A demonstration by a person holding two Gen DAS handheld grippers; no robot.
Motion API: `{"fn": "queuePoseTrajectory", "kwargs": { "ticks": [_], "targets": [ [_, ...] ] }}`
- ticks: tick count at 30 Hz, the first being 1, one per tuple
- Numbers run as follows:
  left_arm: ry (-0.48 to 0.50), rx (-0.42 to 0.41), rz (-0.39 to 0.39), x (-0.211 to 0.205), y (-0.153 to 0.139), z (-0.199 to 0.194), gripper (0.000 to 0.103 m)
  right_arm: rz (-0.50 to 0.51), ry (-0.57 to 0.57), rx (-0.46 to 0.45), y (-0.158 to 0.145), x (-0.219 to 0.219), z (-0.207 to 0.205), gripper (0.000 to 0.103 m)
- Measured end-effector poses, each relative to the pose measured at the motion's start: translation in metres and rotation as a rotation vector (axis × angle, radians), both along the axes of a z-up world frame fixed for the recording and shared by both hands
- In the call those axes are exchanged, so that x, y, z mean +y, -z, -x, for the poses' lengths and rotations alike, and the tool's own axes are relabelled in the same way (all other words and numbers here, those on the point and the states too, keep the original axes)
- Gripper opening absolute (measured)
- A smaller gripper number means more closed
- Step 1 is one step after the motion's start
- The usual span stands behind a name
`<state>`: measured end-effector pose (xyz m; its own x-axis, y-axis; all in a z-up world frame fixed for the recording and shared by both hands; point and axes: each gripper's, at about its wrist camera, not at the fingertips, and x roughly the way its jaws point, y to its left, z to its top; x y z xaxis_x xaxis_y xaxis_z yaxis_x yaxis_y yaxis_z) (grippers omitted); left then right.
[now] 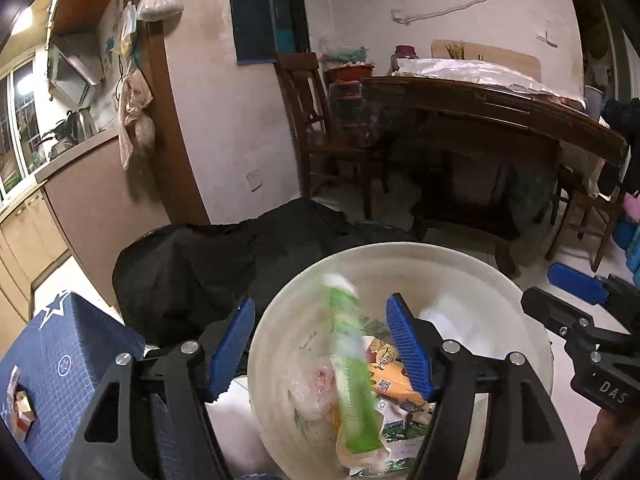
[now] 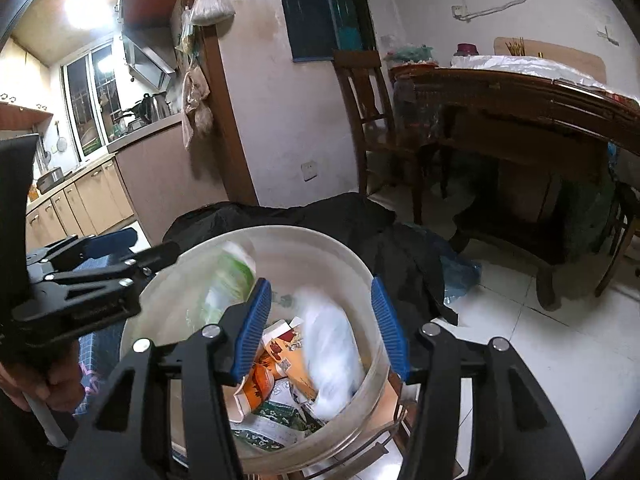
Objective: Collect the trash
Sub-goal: 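Carry the carton and wrapper over the white bucket and open both grippers, then swing both tools back toward the cigarette pack and medicine box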
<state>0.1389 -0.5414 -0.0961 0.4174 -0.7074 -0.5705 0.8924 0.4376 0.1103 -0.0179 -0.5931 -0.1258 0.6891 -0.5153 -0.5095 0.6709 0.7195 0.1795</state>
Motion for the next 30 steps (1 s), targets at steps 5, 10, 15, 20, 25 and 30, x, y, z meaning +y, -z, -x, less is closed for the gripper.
{"fn": "queuePoseTrajectory", "kwargs": {
  "ticks": [5, 10, 15, 20, 25, 30],
  "targets": [
    [-0.005, -0.024, -0.006, 0.002, 0.000, 0.003, 0.070, -0.018, 0.005, -0.003, 0.005, -0.001, 0.003, 0.050],
    [-0.021, -0.041, -0.013, 0.005, -0.001, 0.005, 0.070, -0.033, 0.003, -0.002, 0.006, 0.001, 0.004, 0.050],
    [-0.033, -0.067, -0.004, 0.010, -0.005, 0.008, 0.070, -0.032, -0.007, -0.008, 0.003, 0.005, 0.004, 0.050],
    [-0.049, -0.076, 0.011, 0.020, -0.012, 0.007, 0.070, -0.025, -0.025, -0.012, -0.001, 0.011, -0.001, 0.050],
    [-0.085, -0.072, 0.012, 0.043, -0.014, -0.002, 0.070, -0.016, -0.059, -0.017, -0.006, 0.022, -0.013, 0.050],
    [-0.185, -0.034, 0.010, 0.095, -0.008, -0.032, 0.070, -0.002, -0.139, -0.014, -0.007, 0.046, -0.041, 0.050]
  ]
}}
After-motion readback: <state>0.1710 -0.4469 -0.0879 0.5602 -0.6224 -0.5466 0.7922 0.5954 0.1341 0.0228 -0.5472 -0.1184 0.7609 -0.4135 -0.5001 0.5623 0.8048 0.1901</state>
